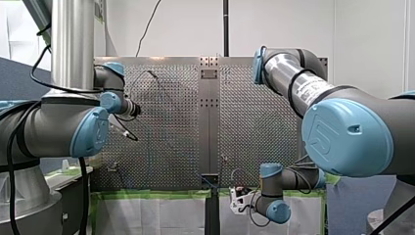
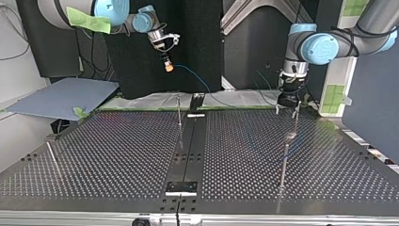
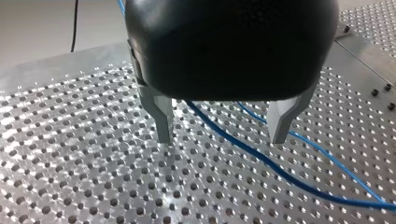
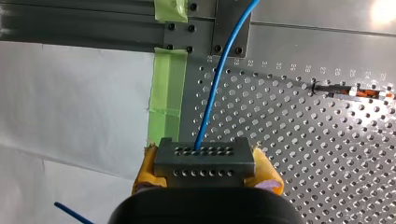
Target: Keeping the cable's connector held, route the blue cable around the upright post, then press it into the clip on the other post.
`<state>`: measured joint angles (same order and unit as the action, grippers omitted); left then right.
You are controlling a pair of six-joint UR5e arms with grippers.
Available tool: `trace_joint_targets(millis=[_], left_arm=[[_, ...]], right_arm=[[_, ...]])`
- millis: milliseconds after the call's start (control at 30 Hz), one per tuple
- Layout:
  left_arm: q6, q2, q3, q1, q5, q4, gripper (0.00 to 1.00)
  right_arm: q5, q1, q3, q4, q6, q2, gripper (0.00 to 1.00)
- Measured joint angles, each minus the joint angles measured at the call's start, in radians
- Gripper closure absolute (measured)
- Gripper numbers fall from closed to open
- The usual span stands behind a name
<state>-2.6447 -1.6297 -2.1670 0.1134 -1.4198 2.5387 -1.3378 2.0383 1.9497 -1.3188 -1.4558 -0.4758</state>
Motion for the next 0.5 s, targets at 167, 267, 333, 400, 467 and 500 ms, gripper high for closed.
trace_joint_targets(millis=[167,267,333,400,467,500], left_arm=[[-0.045,0.01,0.0,0.005,0.014,-0.048,0.01],[-0.057,0.032,0.0,0.008,0.016,-0.08,0.01],[-0.057,0.054,0.0,0.011,0.006,-0.089,0.01],[-0.057,0.072,0.0,0.015,-0.007,-0.084,0.01],[-0.055,0.095,0.0,0.019,-0.018,-0.069,0.01],[-0.053,0.105,0.0,0.021,-0.02,-0.06,0.01]], right_arm=[[0.0,0.009,0.0,-0.001,0.0,0.0,1.0],[0.0,0.016,-0.001,-0.003,0.0,0.0,1.0],[0.0,0.021,-0.001,-0.004,0.0,0.0,1.0],[0.0,0.026,0.0,-0.005,0.0,0.0,1.0],[0.0,0.03,0.0,-0.005,-0.001,0.0,1.0],[0.0,0.032,0.0,-0.005,-0.001,0.0,1.0]])
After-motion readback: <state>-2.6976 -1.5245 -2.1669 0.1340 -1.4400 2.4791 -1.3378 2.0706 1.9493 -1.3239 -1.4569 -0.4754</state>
